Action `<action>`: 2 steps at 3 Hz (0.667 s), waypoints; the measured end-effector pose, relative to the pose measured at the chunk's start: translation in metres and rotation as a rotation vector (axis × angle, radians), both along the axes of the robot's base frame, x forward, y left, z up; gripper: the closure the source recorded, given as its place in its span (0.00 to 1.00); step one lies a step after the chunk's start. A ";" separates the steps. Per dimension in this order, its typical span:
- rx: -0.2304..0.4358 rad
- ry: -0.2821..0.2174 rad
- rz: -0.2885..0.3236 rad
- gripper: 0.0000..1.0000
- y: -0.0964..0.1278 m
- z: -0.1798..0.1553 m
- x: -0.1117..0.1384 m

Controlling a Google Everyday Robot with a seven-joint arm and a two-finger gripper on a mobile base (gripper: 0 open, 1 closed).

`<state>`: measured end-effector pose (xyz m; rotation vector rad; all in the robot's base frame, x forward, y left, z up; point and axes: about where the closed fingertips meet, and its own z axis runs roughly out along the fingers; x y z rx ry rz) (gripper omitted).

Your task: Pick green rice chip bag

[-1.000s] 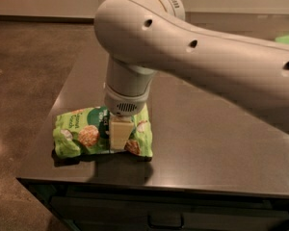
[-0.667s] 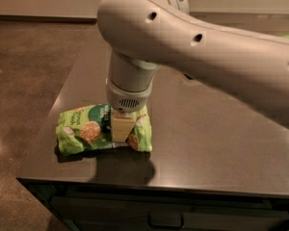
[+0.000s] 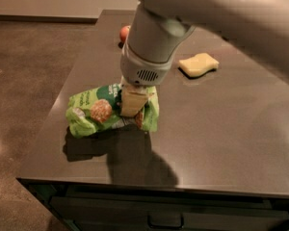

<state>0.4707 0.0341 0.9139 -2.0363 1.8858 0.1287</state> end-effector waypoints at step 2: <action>0.101 -0.004 0.067 1.00 -0.019 0.090 -0.007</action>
Offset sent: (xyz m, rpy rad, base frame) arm -0.0101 -0.0235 0.1086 0.1209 0.0083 0.0916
